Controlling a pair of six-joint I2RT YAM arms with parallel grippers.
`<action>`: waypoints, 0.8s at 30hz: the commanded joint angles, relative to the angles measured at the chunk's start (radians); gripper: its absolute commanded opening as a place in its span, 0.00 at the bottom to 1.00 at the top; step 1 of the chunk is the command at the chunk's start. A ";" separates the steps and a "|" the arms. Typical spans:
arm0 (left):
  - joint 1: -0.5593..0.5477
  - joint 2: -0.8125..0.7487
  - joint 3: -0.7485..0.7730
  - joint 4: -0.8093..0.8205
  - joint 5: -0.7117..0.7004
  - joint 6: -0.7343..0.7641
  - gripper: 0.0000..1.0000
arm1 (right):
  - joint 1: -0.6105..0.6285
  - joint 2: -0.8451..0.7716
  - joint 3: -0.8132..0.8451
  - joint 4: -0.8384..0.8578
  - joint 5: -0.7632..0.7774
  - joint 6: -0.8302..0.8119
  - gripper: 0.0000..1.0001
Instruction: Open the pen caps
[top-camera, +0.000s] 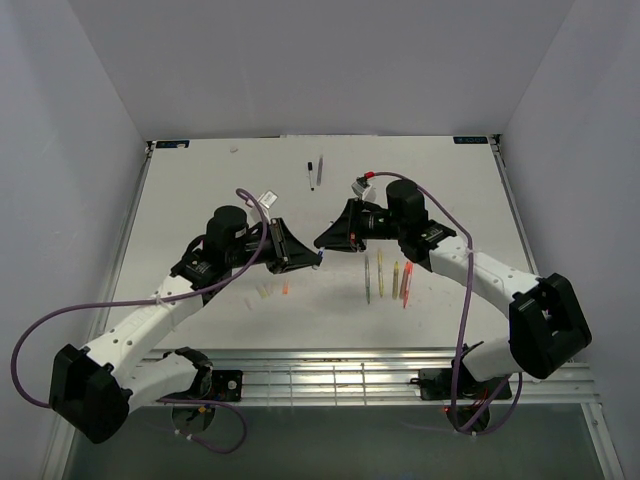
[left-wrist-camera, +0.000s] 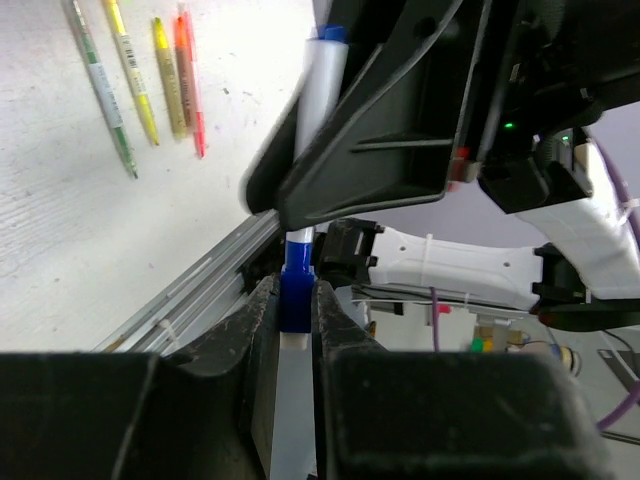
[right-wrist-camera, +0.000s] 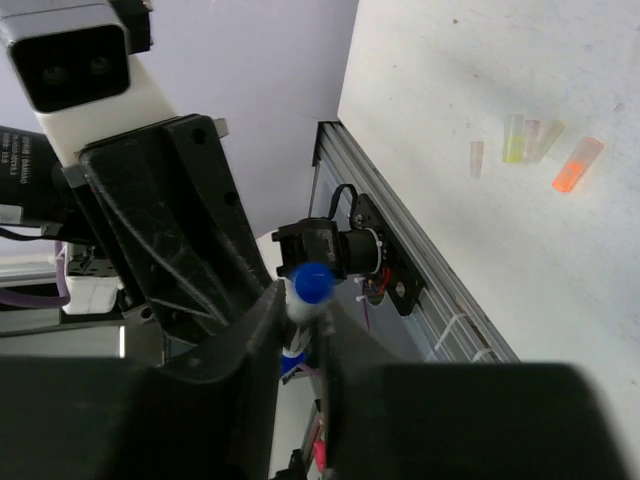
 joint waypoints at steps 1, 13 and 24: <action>-0.005 -0.006 0.040 0.015 0.010 0.008 0.00 | 0.013 0.006 -0.006 0.081 0.004 0.029 0.11; -0.009 -0.021 -0.042 0.009 0.121 0.029 0.00 | -0.037 0.088 0.115 0.050 0.058 0.078 0.08; -0.034 -0.118 -0.134 -0.011 0.151 0.020 0.00 | -0.175 0.309 0.365 0.138 0.015 0.174 0.08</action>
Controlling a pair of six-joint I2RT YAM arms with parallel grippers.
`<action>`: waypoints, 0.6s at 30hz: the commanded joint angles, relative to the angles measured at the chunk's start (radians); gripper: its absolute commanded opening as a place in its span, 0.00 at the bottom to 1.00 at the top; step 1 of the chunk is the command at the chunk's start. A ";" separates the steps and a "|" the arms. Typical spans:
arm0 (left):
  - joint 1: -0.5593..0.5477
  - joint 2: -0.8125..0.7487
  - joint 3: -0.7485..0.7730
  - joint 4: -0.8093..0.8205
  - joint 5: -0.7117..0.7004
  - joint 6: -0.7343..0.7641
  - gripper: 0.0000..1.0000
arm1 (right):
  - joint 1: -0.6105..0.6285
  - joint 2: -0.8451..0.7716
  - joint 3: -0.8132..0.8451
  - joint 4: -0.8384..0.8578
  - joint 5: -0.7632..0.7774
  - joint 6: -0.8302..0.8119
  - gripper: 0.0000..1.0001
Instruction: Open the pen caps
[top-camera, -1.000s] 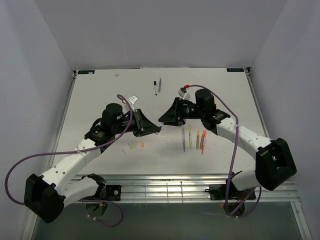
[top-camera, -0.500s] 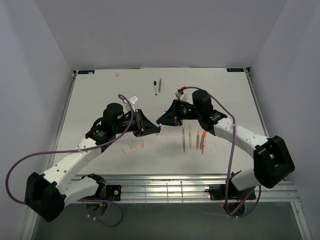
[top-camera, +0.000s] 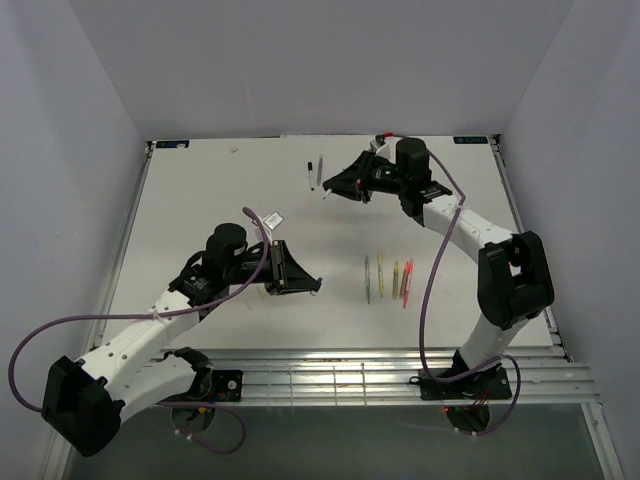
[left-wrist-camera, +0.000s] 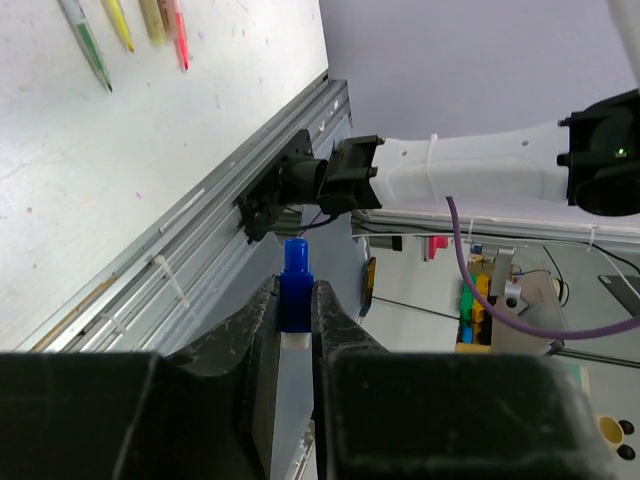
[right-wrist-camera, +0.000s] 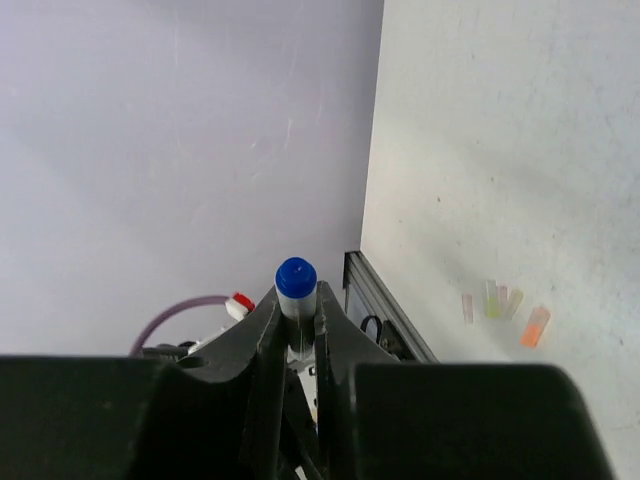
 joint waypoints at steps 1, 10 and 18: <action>-0.002 -0.065 -0.022 -0.026 0.039 -0.001 0.00 | -0.006 0.037 0.119 0.046 -0.006 0.011 0.08; -0.002 -0.040 0.152 -0.497 -0.467 0.127 0.00 | -0.068 -0.061 0.126 -0.711 0.209 -0.583 0.08; -0.001 0.028 0.179 -0.726 -0.923 0.085 0.00 | -0.225 -0.257 -0.136 -1.008 0.488 -0.835 0.08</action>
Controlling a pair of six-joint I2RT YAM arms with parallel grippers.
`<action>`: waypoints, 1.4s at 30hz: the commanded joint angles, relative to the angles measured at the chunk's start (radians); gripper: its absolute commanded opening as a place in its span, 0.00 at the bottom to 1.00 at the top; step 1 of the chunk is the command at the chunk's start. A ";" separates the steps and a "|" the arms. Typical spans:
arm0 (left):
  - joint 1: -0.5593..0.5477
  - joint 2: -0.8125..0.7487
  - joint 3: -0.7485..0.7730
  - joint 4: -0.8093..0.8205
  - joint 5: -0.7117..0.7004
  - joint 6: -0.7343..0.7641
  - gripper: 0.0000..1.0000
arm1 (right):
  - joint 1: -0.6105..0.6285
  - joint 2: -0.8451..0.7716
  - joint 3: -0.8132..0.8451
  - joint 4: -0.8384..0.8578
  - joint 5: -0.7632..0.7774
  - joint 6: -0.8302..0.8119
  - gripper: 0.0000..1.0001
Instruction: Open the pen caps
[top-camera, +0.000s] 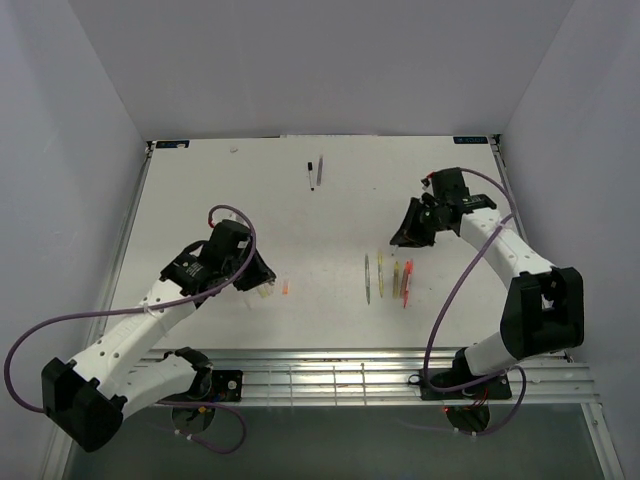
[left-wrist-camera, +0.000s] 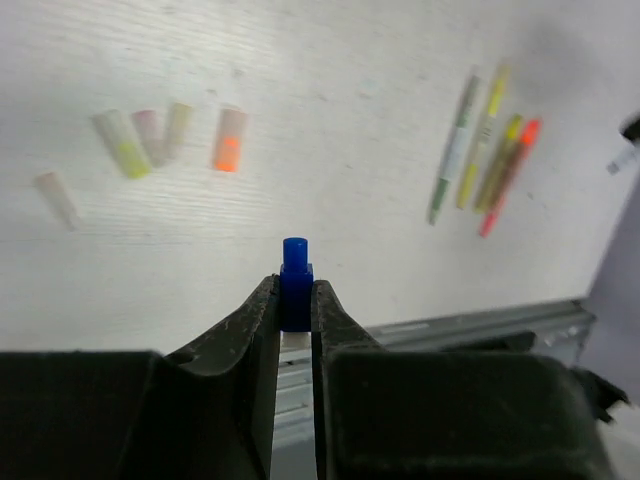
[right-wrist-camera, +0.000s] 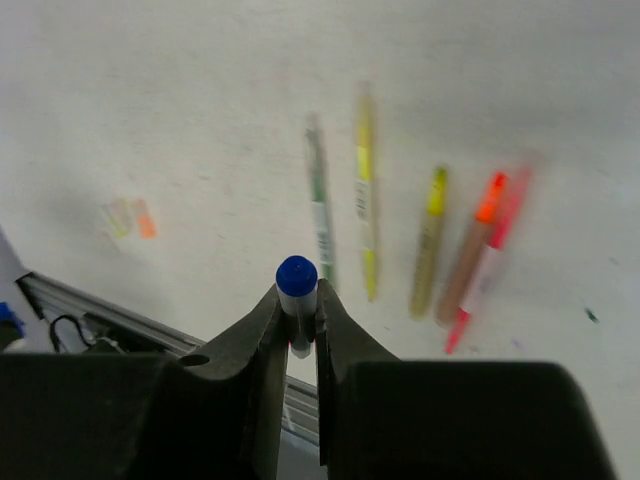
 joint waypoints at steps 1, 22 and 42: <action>0.000 0.025 -0.022 -0.136 -0.262 -0.023 0.00 | -0.070 -0.097 -0.091 -0.194 0.149 -0.169 0.08; 0.049 0.255 -0.141 -0.132 -0.375 -0.069 0.00 | -0.299 -0.128 -0.227 -0.243 0.135 -0.313 0.08; 0.055 0.435 -0.138 0.006 -0.347 -0.024 0.06 | -0.311 -0.085 -0.268 -0.208 0.046 -0.314 0.08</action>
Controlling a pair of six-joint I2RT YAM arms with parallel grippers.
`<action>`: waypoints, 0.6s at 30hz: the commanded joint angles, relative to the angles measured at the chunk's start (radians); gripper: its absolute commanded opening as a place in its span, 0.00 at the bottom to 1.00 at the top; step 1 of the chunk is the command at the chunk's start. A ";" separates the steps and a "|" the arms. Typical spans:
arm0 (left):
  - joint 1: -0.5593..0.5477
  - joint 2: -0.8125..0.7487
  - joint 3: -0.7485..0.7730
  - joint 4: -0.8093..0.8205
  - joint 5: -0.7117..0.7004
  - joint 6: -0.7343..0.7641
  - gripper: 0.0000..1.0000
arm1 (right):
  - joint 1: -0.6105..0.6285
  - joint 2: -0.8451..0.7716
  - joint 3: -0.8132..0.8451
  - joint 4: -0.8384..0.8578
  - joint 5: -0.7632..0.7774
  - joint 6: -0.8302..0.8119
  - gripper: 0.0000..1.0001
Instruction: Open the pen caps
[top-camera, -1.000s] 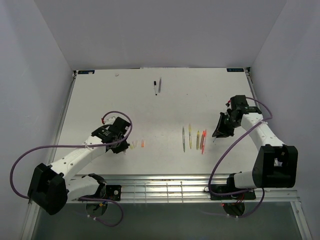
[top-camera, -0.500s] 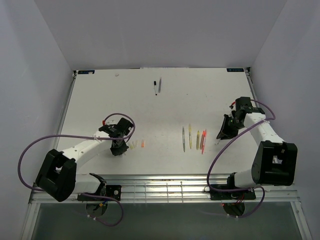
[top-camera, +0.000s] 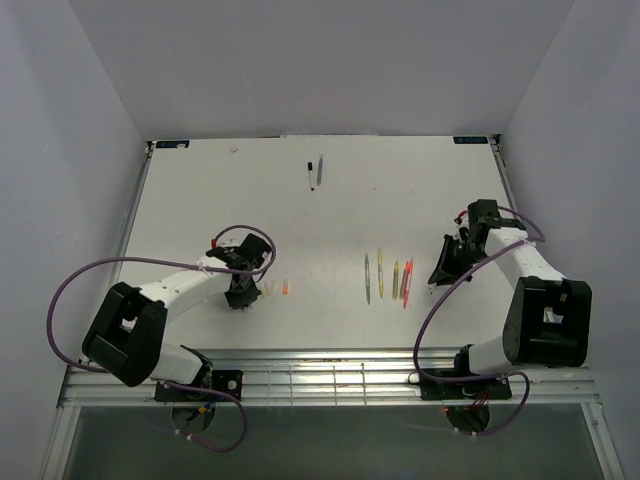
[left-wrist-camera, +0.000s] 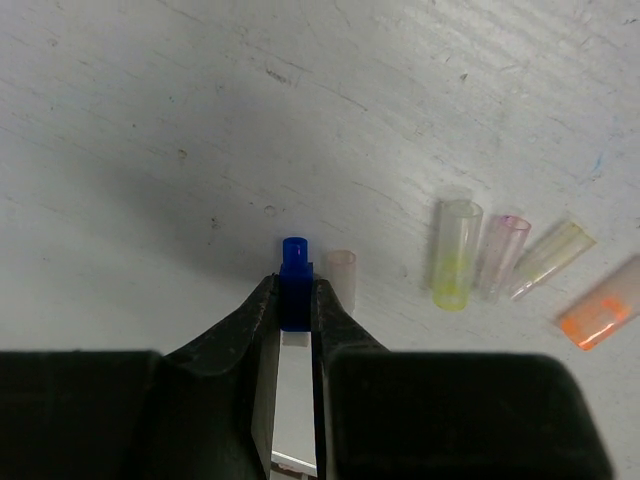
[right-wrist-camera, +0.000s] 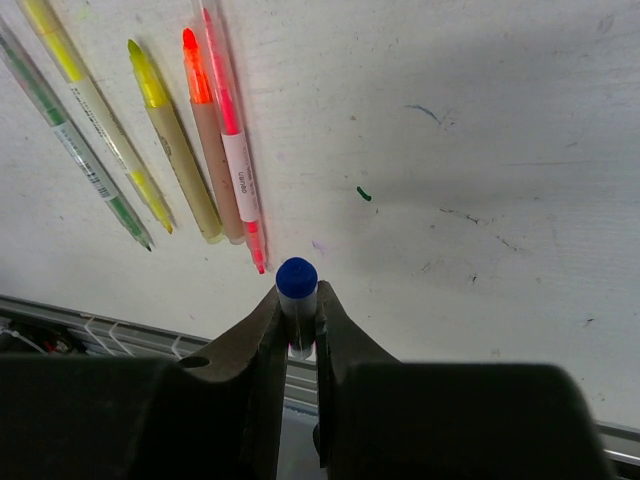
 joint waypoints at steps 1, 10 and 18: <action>0.007 0.045 0.009 0.052 0.010 0.011 0.08 | -0.005 0.013 -0.019 0.019 -0.038 -0.013 0.08; 0.007 0.096 0.035 0.075 0.032 0.019 0.25 | -0.002 0.073 -0.027 0.042 -0.069 -0.017 0.08; 0.007 0.114 0.038 0.086 0.067 0.016 0.39 | 0.013 0.133 -0.034 0.070 -0.066 -0.025 0.12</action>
